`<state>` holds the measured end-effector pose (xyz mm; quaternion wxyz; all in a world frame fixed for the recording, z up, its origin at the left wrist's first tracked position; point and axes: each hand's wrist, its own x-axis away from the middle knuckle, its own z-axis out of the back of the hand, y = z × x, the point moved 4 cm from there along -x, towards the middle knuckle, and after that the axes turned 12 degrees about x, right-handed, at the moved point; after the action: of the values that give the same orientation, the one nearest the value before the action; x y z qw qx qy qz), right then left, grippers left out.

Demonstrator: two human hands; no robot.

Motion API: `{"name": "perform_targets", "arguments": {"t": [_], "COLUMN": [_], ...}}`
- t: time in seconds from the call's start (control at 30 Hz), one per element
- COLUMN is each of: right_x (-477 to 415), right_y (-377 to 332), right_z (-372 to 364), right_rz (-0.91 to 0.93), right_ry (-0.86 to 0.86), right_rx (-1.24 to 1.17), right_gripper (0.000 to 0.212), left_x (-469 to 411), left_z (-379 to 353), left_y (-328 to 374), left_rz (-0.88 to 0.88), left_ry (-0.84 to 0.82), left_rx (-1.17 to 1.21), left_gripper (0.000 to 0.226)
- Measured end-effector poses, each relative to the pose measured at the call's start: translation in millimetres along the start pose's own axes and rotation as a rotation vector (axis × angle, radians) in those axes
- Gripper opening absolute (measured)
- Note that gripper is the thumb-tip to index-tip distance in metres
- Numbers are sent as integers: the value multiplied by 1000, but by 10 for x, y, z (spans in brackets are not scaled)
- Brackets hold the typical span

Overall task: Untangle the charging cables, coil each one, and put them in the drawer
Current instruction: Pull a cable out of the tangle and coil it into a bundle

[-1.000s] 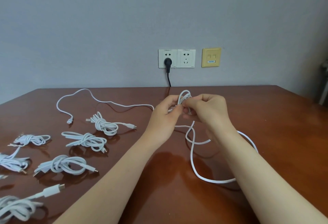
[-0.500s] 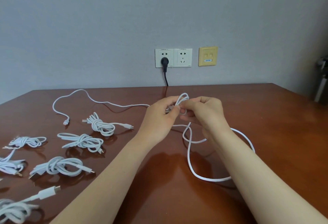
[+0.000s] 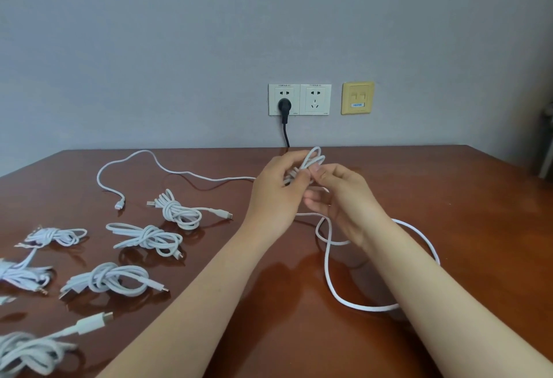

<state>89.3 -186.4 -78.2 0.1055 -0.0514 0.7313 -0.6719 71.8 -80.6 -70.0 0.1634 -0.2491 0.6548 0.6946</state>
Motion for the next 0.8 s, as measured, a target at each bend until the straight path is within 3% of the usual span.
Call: {"name": "perform_targets", "arguments": {"t": [0.3,0.47,0.67,0.8], "right_x": [-12,-17,-24,-25], "right_y": [40,8,3,2], "right_z": [-92,-93,-71,-60], "right_rz": [25,24,125,154], "right_ry": [-63,-93,36,115], "right_rx": [-153,-139,38,38], "right_gripper": [15,13,12,7], "left_x": [7,-6,-5,-37], "left_z": [-13,47,49,68], "left_y": [-35,-86,-86,-82], "left_rz": [113,161,213,148], "left_ry": [1,85,88,71], "left_rx": [153,205,233,134], "left_gripper": [27,24,23,26]}}
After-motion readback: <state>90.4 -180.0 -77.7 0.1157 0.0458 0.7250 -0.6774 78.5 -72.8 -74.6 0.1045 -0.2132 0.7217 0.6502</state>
